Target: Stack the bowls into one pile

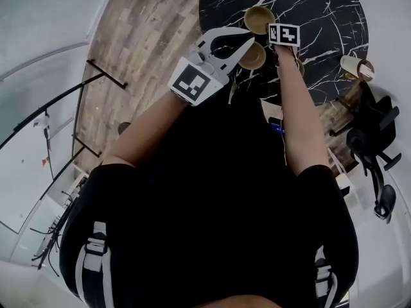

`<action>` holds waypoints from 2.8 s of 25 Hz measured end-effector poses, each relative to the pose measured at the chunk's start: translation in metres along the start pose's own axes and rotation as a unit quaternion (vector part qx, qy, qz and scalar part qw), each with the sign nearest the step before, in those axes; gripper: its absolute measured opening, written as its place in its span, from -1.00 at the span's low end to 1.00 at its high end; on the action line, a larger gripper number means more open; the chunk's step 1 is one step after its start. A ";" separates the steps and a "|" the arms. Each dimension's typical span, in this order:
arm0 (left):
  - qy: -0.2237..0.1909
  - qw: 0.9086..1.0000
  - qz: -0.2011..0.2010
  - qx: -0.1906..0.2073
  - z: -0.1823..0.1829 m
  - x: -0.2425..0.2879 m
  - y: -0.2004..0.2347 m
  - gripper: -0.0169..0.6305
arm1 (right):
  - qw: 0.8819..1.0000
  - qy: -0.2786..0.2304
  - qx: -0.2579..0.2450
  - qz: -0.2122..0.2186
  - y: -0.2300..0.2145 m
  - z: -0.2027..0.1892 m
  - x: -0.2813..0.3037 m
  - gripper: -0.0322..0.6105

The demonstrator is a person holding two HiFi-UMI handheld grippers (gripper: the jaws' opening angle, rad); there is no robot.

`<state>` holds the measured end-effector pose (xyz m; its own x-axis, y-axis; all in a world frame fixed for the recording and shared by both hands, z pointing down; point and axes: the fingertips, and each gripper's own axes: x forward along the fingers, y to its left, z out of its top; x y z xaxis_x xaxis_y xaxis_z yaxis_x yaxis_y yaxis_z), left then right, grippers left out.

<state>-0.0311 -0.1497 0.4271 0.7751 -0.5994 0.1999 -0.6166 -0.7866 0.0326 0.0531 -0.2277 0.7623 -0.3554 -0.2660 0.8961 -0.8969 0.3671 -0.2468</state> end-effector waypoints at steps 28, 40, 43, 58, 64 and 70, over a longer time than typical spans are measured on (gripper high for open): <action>-0.026 0.993 -0.112 0.024 0.030 0.040 -0.058 -0.93 | 0.993 -0.038 0.111 -0.012 -0.052 -0.014 -0.110 -0.86; -0.038 0.979 -0.197 0.045 0.047 0.078 -0.114 -0.93 | 0.985 -0.046 0.166 -0.023 -0.092 -0.075 -0.165 -0.86; -0.039 0.975 -0.215 0.047 0.048 0.084 -0.127 -0.93 | 0.982 -0.044 0.180 -0.023 -0.096 -0.093 -0.170 -0.86; -0.032 0.973 -0.223 0.044 0.041 0.083 -0.140 -0.93 | 0.984 0.009 0.176 -0.012 -0.081 -0.150 -0.148 -0.86; -0.024 0.977 -0.208 0.045 0.035 0.077 -0.132 -0.93 | 0.985 0.034 0.170 -0.014 -0.081 -0.165 -0.136 -0.86; -0.018 0.980 -0.196 0.041 0.029 0.070 -0.128 -0.93 | 0.985 0.047 0.163 -0.013 -0.081 -0.173 -0.126 -0.85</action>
<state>0.1063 -0.0956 0.4087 0.9552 -0.2534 0.1527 -0.2596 -0.9655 0.0216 0.2166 -0.0699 0.7331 -0.3196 -0.1818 0.9299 -0.9475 0.0513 -0.3156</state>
